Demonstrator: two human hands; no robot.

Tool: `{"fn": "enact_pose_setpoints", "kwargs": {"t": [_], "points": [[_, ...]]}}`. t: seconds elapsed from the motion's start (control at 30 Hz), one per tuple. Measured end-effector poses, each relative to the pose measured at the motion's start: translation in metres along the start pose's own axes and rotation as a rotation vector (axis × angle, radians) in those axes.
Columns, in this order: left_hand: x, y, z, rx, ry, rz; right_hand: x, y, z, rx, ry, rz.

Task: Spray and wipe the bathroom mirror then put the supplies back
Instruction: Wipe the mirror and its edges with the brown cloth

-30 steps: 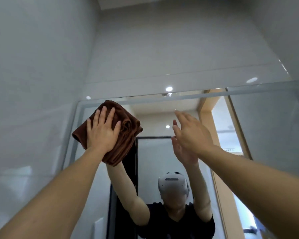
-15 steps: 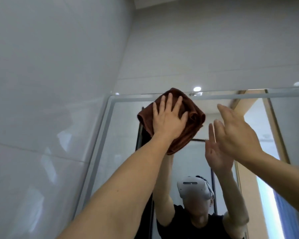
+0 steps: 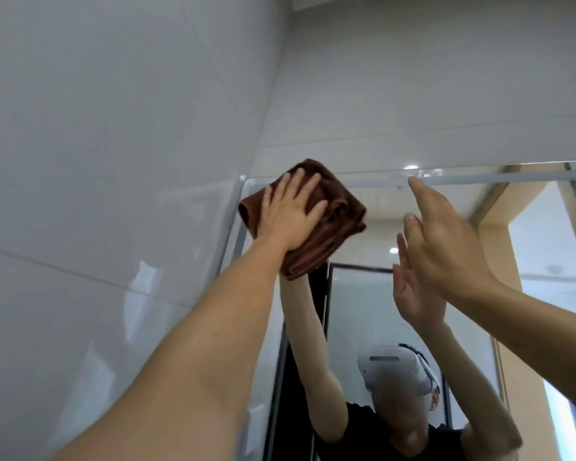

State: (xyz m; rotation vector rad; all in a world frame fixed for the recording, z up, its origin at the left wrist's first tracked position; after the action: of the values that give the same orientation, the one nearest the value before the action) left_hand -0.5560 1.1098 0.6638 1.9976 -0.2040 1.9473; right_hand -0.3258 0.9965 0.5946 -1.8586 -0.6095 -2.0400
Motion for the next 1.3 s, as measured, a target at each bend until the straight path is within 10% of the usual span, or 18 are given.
{"fn": "enact_pose_setpoints", "kwargs": {"t": [0.47, 1.3], "points": [[-0.053, -0.014, -0.011, 0.050, 0.313, 0.090, -0.036, 0.036, 0.049, -0.108, -0.025, -0.077], [-0.145, -0.065, 0.385, 0.041, -0.339, -0.097, -0.088, 0.163, 0.169, -0.312, -0.275, -0.062]]}}
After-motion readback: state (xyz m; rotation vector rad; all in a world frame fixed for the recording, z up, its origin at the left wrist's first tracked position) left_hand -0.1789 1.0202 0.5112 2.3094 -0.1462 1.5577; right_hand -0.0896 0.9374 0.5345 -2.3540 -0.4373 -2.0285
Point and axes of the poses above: each hand's wrist, its own x-axis towards the middle knuckle, its own y-axis out of the back of the hand, z = x × y, the point moved 1 cm from there along x, towards the middle knuckle, and after that the axes turned 3 degrees about -z, right-handed, at the moved point
